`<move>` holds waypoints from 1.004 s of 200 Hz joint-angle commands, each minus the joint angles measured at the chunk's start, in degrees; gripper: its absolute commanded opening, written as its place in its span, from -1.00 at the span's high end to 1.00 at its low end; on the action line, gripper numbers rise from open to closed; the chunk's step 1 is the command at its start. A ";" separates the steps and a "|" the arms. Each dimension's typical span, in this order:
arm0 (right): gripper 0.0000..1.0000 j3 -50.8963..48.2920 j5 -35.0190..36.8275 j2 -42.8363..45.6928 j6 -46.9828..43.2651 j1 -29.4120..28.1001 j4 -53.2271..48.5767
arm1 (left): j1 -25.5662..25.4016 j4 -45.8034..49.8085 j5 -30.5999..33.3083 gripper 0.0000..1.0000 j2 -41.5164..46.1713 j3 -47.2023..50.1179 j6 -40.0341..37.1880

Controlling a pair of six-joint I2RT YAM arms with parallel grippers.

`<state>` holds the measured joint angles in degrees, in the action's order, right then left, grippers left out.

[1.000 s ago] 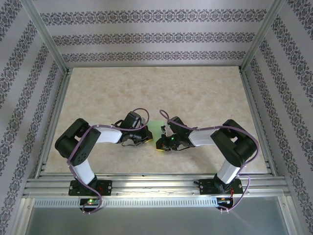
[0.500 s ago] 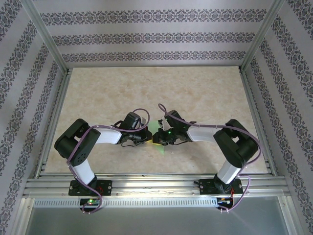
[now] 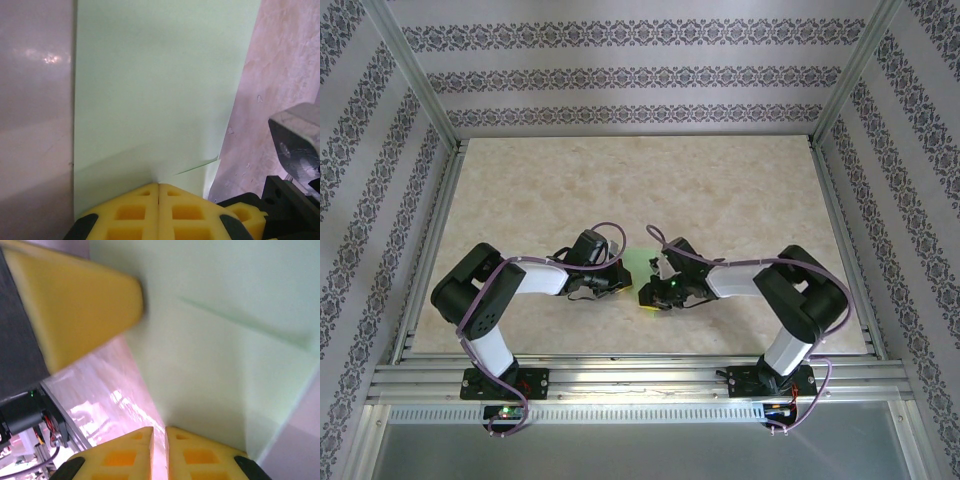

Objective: Fold a paper plane with a square sheet of paper (pick it up from the middle)
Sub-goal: Third fold the triangle at the center of the table.

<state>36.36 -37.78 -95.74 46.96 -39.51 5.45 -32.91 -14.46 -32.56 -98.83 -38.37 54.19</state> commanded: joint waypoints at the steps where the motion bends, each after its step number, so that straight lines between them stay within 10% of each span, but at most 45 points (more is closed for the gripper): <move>1: 0.68 -4.79 -2.44 2.36 -0.99 -0.17 -5.15 | -0.05 5.75 4.39 1.00 -0.76 2.84 -0.75; 107: 0.70 -3.29 -2.27 15.73 -2.83 0.35 -13.10 | -0.05 2.53 4.92 1.00 0.92 4.99 3.41; 201: 0.94 6.22 0.86 1.26 2.94 0.82 -5.66 | -2.33 -2.03 12.99 1.00 6.57 9.76 12.04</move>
<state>41.21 -37.34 -92.29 49.10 -38.39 -1.78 -34.79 -21.04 -24.71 -92.95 -30.33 64.90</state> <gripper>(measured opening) 0.047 0.038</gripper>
